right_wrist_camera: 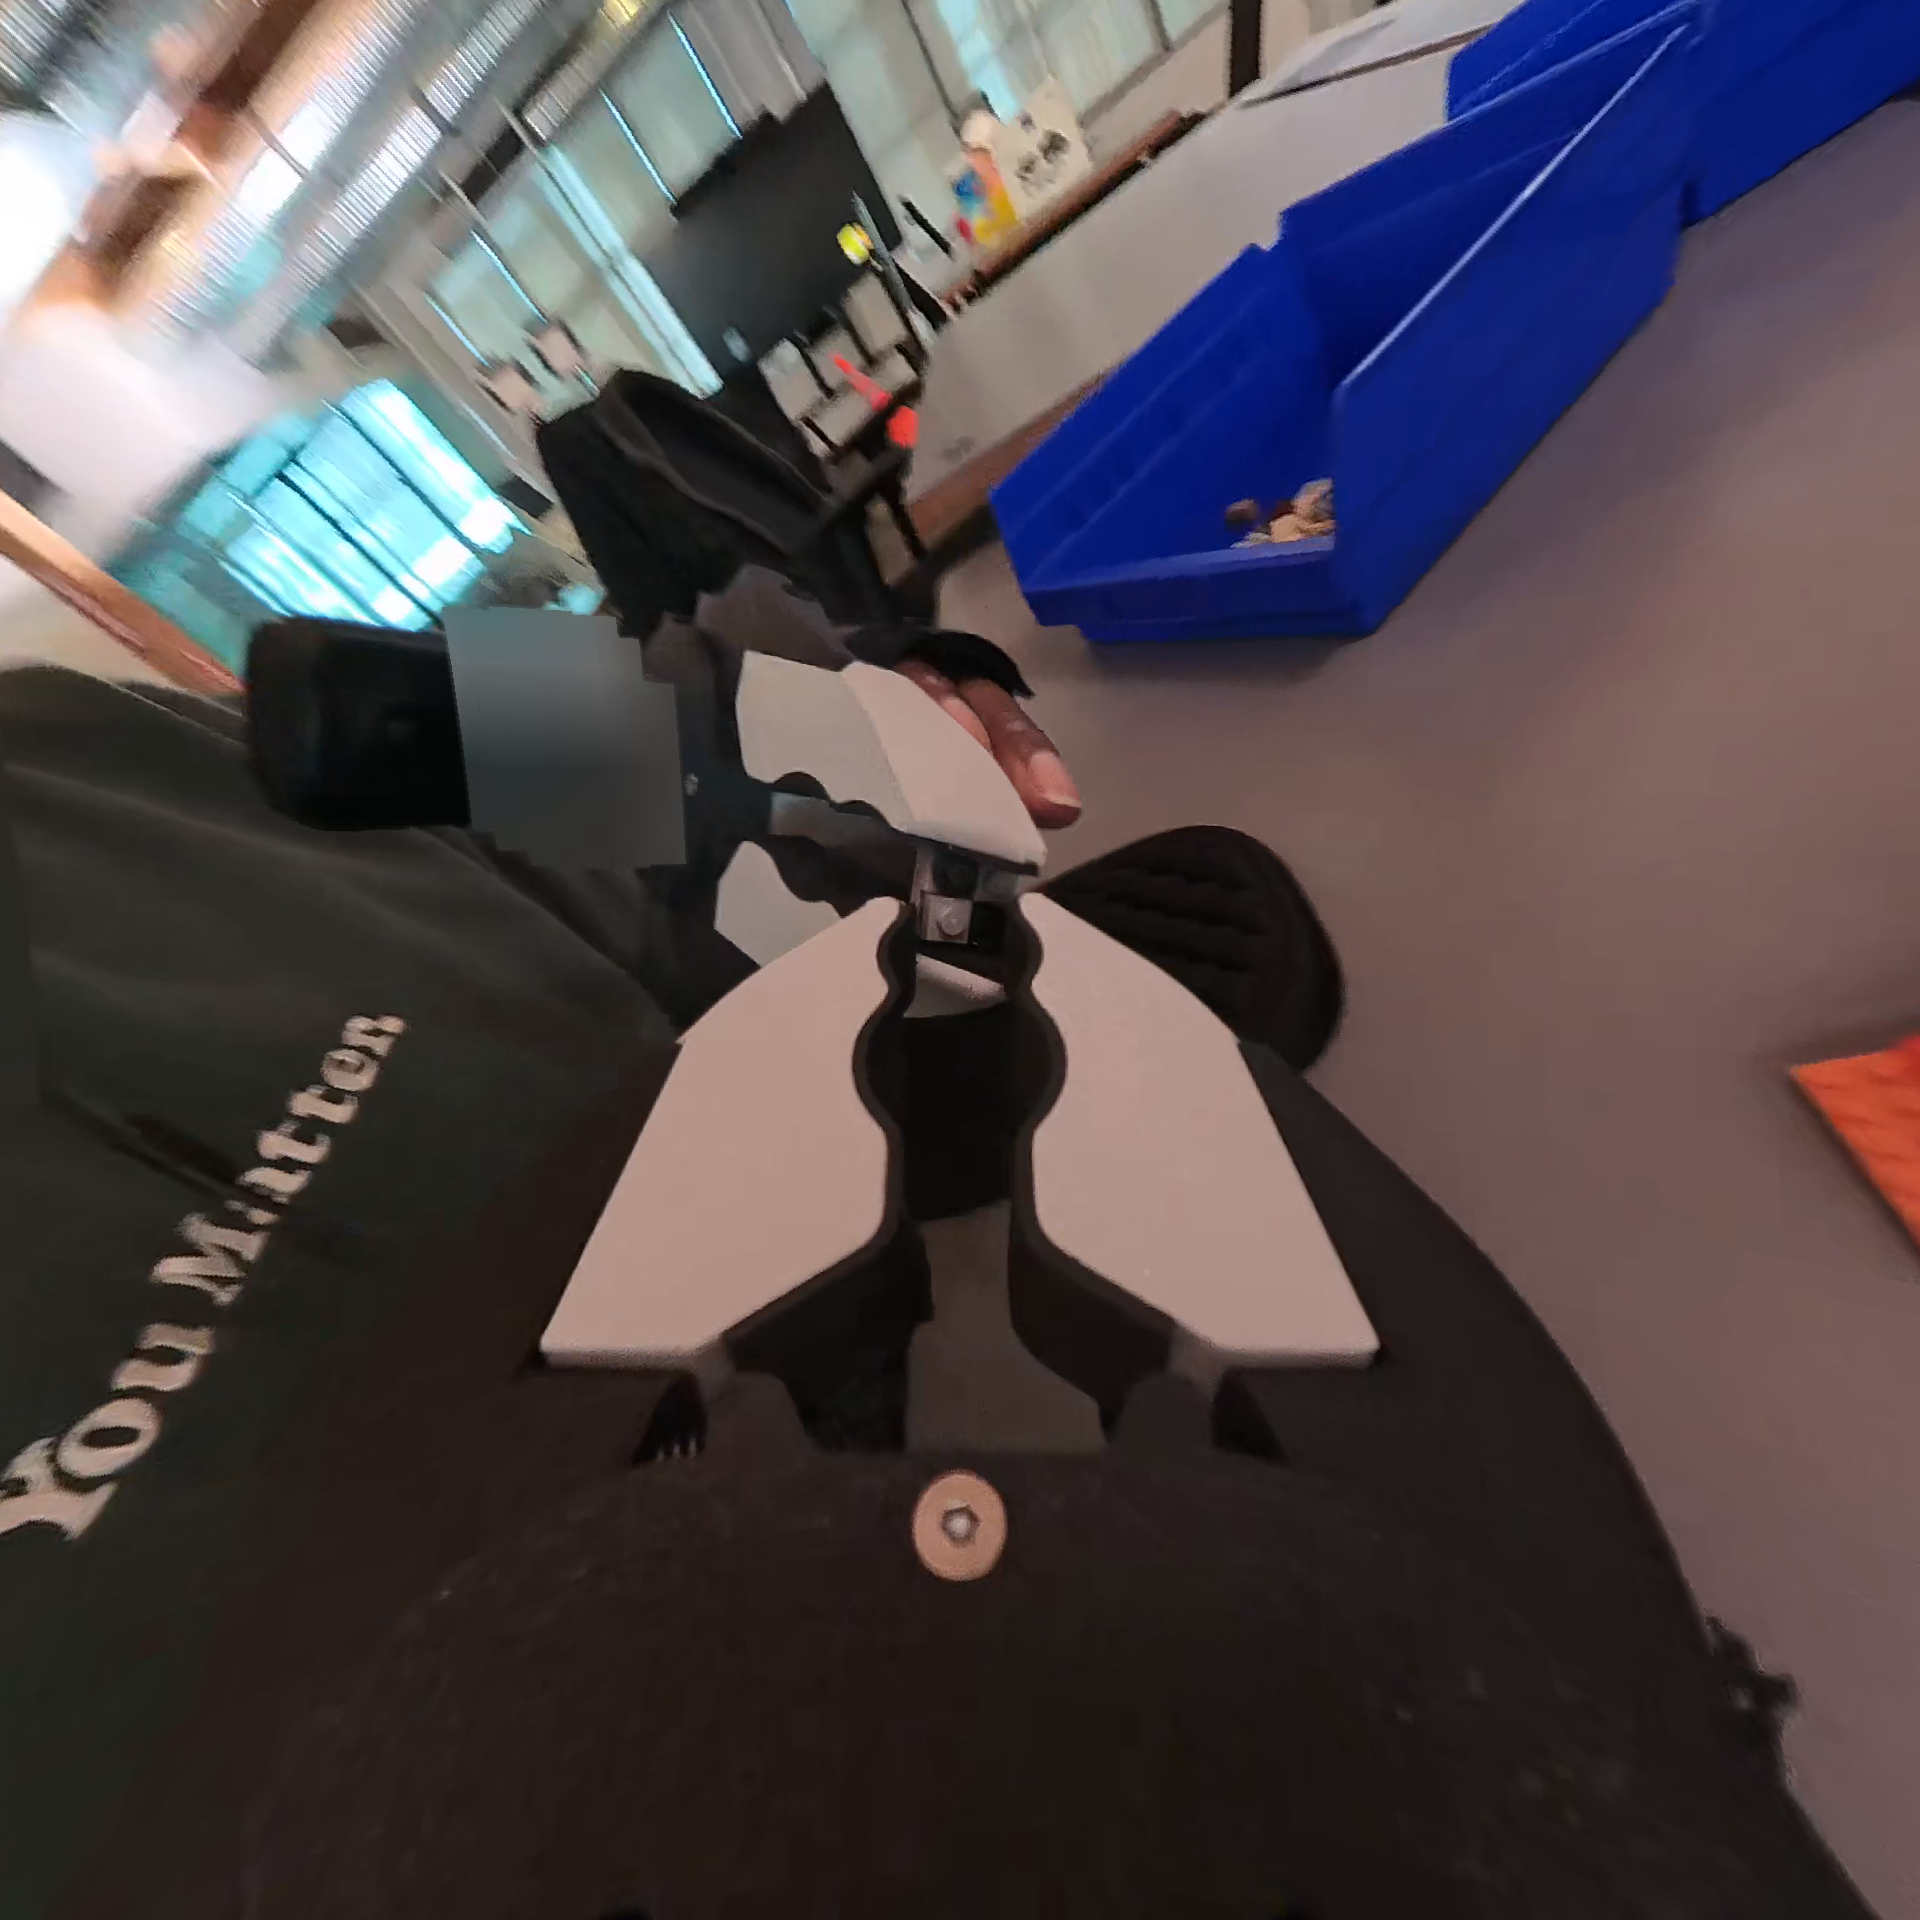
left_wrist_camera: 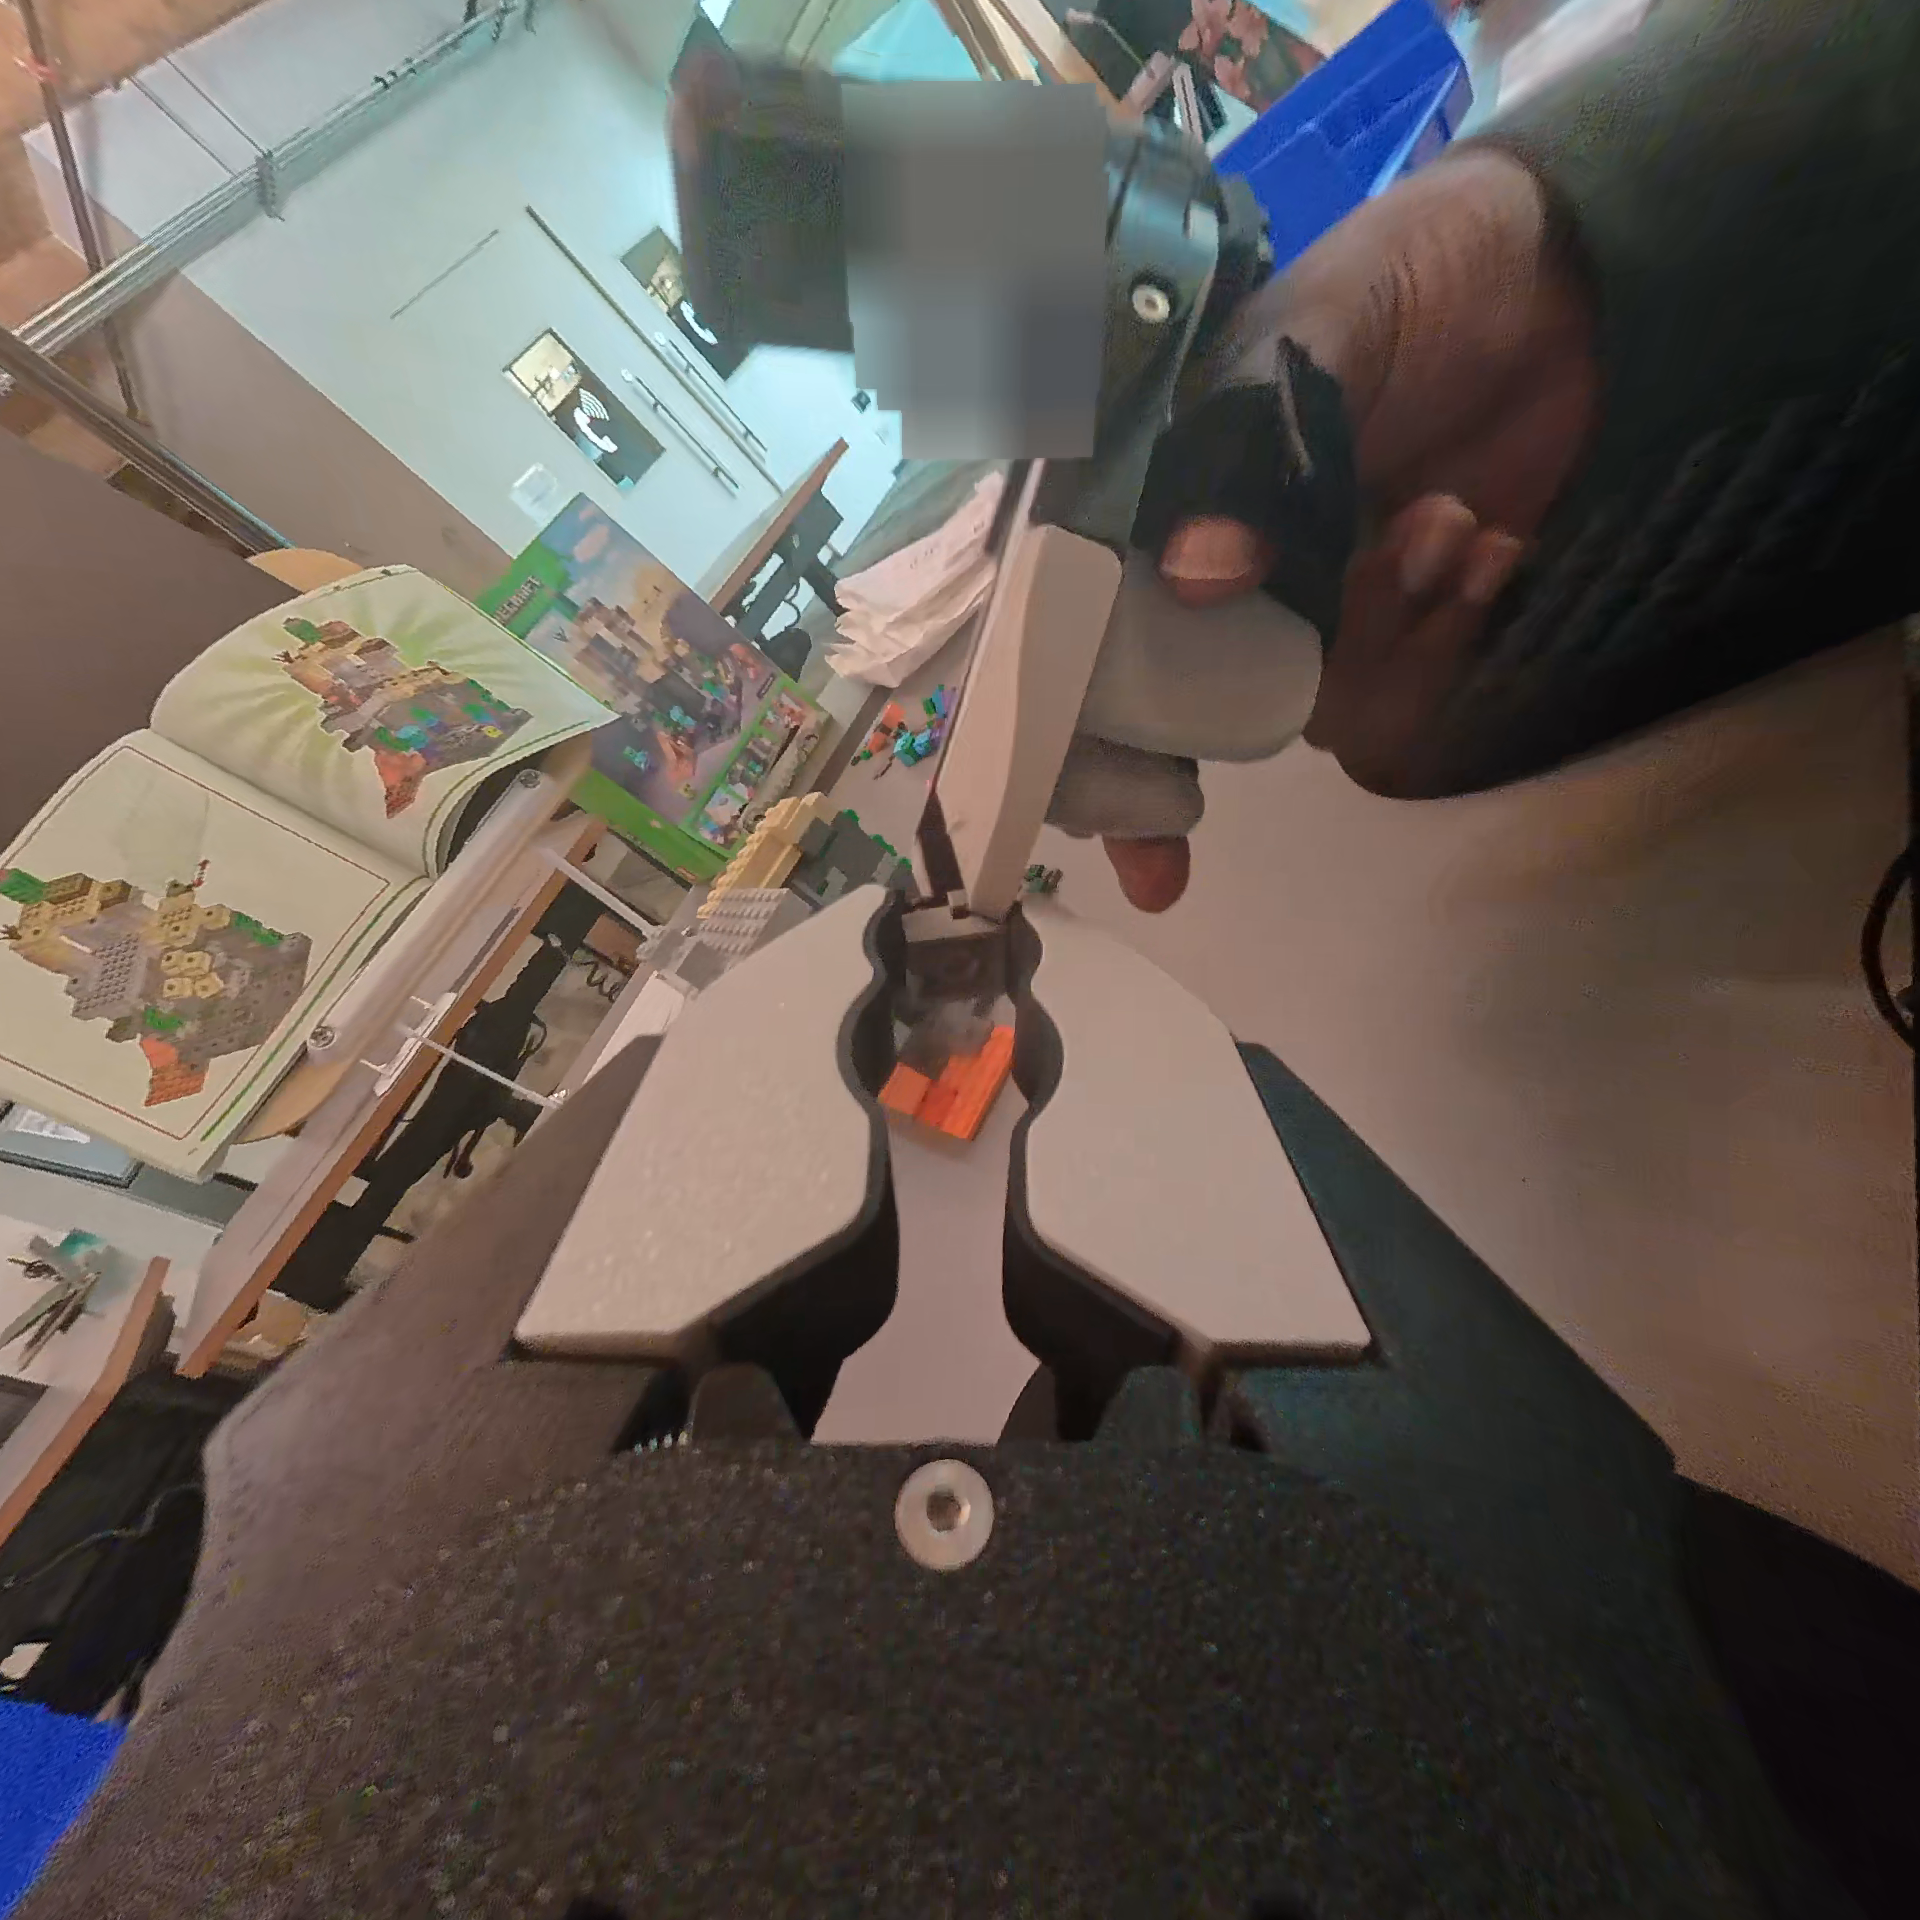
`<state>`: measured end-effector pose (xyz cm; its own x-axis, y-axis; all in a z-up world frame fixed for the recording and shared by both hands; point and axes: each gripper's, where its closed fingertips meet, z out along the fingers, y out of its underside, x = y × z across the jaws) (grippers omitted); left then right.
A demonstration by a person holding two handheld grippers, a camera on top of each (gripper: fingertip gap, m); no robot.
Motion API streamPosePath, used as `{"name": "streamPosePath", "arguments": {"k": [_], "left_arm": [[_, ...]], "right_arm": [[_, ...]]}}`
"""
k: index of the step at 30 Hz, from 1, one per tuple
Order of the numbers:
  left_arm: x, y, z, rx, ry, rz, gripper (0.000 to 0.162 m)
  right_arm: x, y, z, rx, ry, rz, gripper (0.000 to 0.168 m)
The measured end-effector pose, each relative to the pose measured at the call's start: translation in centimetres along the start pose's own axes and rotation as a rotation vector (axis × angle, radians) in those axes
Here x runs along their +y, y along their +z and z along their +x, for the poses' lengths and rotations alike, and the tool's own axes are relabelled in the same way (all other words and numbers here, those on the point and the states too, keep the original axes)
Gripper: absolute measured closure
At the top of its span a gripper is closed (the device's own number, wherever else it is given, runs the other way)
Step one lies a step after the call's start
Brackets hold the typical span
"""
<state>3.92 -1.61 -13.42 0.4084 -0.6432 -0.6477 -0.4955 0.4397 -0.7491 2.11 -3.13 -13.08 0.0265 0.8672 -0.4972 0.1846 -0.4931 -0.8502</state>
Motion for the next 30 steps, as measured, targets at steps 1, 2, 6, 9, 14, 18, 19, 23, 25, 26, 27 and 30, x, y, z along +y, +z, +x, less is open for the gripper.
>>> {"name": "streamPosePath", "arguments": {"k": [1,2,6,9,14,18,19,23,25,26,27,30], "left_arm": [[0.1,0.1,0.1,0.005,0.014,-0.012,0.144],[0.2,0.1,0.3,0.012,0.029,-0.024,0.144],[0.6,0.4,1.0,0.037,0.116,-0.08,0.144],[0.6,0.4,1.4,0.05,0.138,-0.087,0.144],[-0.1,0.0,1.0,0.032,0.099,-0.043,0.144],[-0.6,-0.2,0.9,0.042,0.04,-0.005,0.144],[-0.6,-0.2,1.0,0.048,0.031,0.001,0.144],[-0.8,-0.3,0.8,0.048,0.001,0.032,0.144],[-1.6,-1.2,-0.1,0.055,-0.076,0.091,0.144],[-1.4,-1.4,-0.5,0.037,-0.072,0.081,0.144],[-1.2,-1.5,-0.8,0.029,-0.07,0.073,0.144],[-0.7,-1.3,-0.5,0.054,-0.106,0.069,0.144]], "right_arm": [[0.1,-0.1,0.1,0.035,-0.036,-0.027,0.153],[0.3,-0.1,0.1,0.061,-0.065,-0.058,0.154],[1.0,-0.5,0.2,0.083,-0.124,-0.172,0.162],[1.3,-0.6,0.1,0.06,-0.13,-0.222,0.162],[0.8,-0.6,-0.6,-0.035,-0.072,-0.143,0.163],[0.5,-0.7,-0.9,-0.082,-0.046,-0.056,0.163],[0.6,-0.8,-0.9,-0.087,-0.042,-0.045,0.163],[0.5,-1.7,0.0,-0.048,-0.039,-0.013,0.163],[0.6,-3.0,0.9,-0.015,-0.036,0.006,0.164],[0.7,-3.4,0.8,-0.014,-0.029,0.013,0.164],[0.9,-3.5,0.7,-0.007,-0.034,0.012,0.164],[0.9,-3.5,0.4,0.01,-0.071,0.021,0.168]]}}
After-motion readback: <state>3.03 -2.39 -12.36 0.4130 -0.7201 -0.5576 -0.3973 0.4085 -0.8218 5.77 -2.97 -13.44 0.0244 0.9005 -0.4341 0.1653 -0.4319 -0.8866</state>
